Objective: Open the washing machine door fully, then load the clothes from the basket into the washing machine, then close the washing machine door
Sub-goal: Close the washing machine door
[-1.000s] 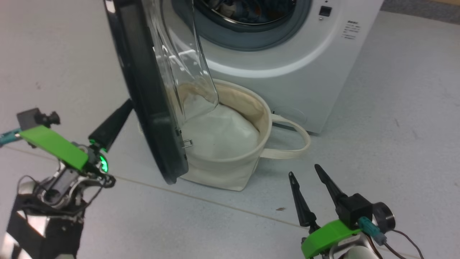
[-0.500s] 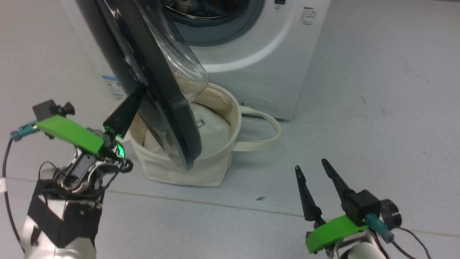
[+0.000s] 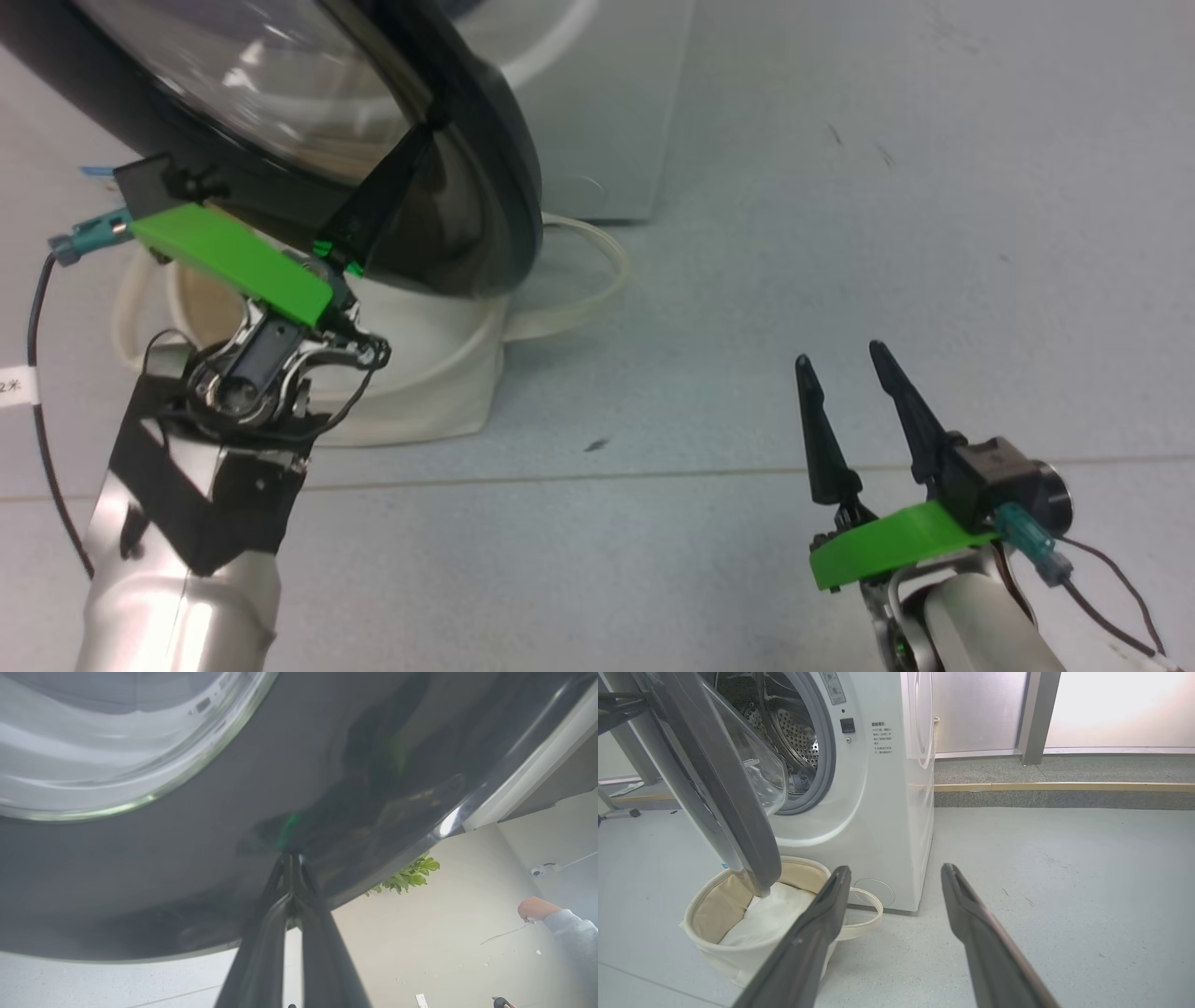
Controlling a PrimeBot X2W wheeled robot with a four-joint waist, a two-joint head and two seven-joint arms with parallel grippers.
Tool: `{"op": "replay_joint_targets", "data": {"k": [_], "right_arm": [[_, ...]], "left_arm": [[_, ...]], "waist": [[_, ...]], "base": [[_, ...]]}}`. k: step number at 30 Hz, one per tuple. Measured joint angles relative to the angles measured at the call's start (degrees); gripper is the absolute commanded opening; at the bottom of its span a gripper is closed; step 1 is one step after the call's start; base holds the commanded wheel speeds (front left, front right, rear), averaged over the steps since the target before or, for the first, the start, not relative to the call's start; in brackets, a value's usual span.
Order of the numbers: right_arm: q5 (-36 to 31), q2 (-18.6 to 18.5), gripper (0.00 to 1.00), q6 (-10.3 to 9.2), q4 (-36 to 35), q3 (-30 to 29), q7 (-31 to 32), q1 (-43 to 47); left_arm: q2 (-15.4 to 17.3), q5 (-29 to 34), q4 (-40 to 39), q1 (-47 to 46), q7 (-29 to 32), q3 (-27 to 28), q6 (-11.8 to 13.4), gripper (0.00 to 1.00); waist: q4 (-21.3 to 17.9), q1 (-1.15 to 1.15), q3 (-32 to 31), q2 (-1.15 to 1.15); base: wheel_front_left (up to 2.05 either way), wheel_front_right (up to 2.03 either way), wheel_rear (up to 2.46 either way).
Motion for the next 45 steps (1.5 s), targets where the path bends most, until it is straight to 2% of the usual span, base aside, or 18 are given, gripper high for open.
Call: {"op": "replay_joint_targets", "data": {"k": [2, 7, 12, 15, 18, 21, 23, 25, 28, 30, 31, 34, 38, 39, 40, 41, 42, 45], "right_arm": [[1.1, 0.0, 1.0, 0.0, -0.5, 0.0, 0.0, -0.6], [1.9, 0.0, 1.0, 0.0, -0.7, 0.0, 0.0, -1.2], [1.9, 0.0, 1.0, 0.0, -0.8, -0.4, 0.0, -1.9], [1.8, 0.0, 1.0, 0.0, -0.9, -0.5, 0.0, -1.9], [1.7, 0.0, 1.0, 0.0, -0.8, -0.4, 0.0, -1.9], [1.4, 0.0, 1.0, 0.0, -0.6, 0.0, 0.0, -1.8], [1.8, 0.0, 1.0, 0.0, -0.5, 0.5, 0.0, -1.7], [2.0, 0.0, 1.0, 0.0, -0.6, 1.0, 0.0, -1.6], [2.3, 0.0, 1.0, 0.0, -0.9, 1.3, 0.0, -1.4], [2.3, 0.0, 1.0, 0.0, -1.4, 1.3, 0.0, -0.9], [2.3, 0.0, 1.0, 0.0, -1.6, 1.3, 0.0, -0.4], [2.8, 0.0, 1.0, 0.0, -1.4, 2.0, 0.0, 0.9], [3.7, 0.0, 1.0, 0.0, -1.5, 2.2, 0.0, 2.7], [3.7, 0.0, 1.0, 0.0, -1.4, 2.2, 0.0, 3.2], [3.7, 0.0, 1.0, 0.0, -1.1, 2.2, 0.0, 3.4], [3.7, 0.0, 1.0, 0.0, -0.9, 2.2, 0.0, 3.6], [3.7, 0.0, 1.0, 0.0, -0.7, 2.2, 0.0, 4.1], [3.8, 0.1, 1.0, 0.0, -0.5, 2.2, 0.0, 4.5]], "left_arm": [[0.0, 1.3, 0.4, -1.0, -1.4, -1.3, 0.0, 0.0], [0.1, 0.1, 1.1, -2.8, -3.5, -1.5, 0.0, 0.0], [1.0, 1.7, 1.0, -3.0, -6.4, -5.1, 0.0, 0.0], [4.0, 8.0, -1.5, -2.4, -10.9, -10.7, 0.0, 0.0], [7.4, 16.3, -1.9, 0.0, -17.5, -19.0, 0.0, 0.0], [9.7, 24.2, 1.7, 3.3, -25.9, -25.4, 0.0, 0.0], [10.2, 28.5, 5.2, 5.2, -32.0, -26.9, -0.1, 0.0], [10.1, 31.8, 7.7, 6.8, -38.0, -26.8, 1.2, 0.0], [9.6, 37.6, 7.7, 9.1, -40.6, -25.3, 6.1, 0.0], [8.4, 41.8, 3.9, 12.0, -40.6, -20.1, 9.7, 0.0], [7.5, 43.5, 1.0, 13.8, -40.6, -16.4, 10.7, 0.0], [4.5, 49.0, -6.4, 21.1, -40.9, -7.4, 11.9, 0.0], [1.9, 58.7, -10.6, 32.3, -41.0, -2.5, 13.2, 0.0], [1.4, 61.0, -11.1, 34.3, -41.0, -1.9, 13.5, 0.07], [0.6, 63.0, -11.6, 35.7, -41.0, -1.0, 13.7, 0.91], [-0.1, 64.6, -12.7, 36.7, -41.0, -0.3, 13.7, 0.91], [-1.5, 66.6, -14.0, 37.3, -41.0, 1.0, 13.6, 1.0], [-2.6, 68.1, -13.9, 38.0, -41.0, 1.1, 12.1, 1.0]], "waist": [[-1.2, 0.0, 1.3, 0.0], [-3.6, 0.0, 4.0, 0.0], [-3.3, 0.0, 4.7, 0.0], [-2.0, -0.01, 4.1, 0.0], [-0.4, -0.01, 2.9, 0.0], [1.2, -0.01, 1.1, 0.0], [2.3, -0.01, -0.4, 0.0], [3.6, -0.02, -1.9, 0.0], [5.8, -0.02, -3.9, 0.0], [7.5, -0.02, -5.1, 0.0], [8.3, -0.02, -5.7, 0.0], [10.1, -0.02, -7.9, 0.0], [12.1, -0.03, -10.6, 0.0], [12.7, -0.02, -11.1, 0.0], [13.2, -0.03, -11.5, 0.0], [13.7, -0.03, -12.0, 0.0], [14.5, -0.02, -12.7, 0.0], [15.2, -0.02, -13.7, 0.0]], "base": [[0.0, 0.0, 0.0], [0.0, 0.0, 0.0], [0.0, 0.0, 0.0], [0.0, 0.0, 0.0], [0.0, 0.0, 0.0], [0.0, 0.0, 0.0], [0.0, 0.0, 0.0], [0.0, 0.0, 0.0], [0.0, 0.0, 0.0], [0.0, 0.0, 0.0], [0.0, 0.0, 0.0], [0.0, 0.0, 0.0], [0.0, 0.0, 0.0], [0.0, 0.0, 0.0], [0.0, 0.0, 0.0], [0.0, 0.0, 0.0], [0.0, 0.0, 0.0], [0.0, 0.0, 0.0]]}}
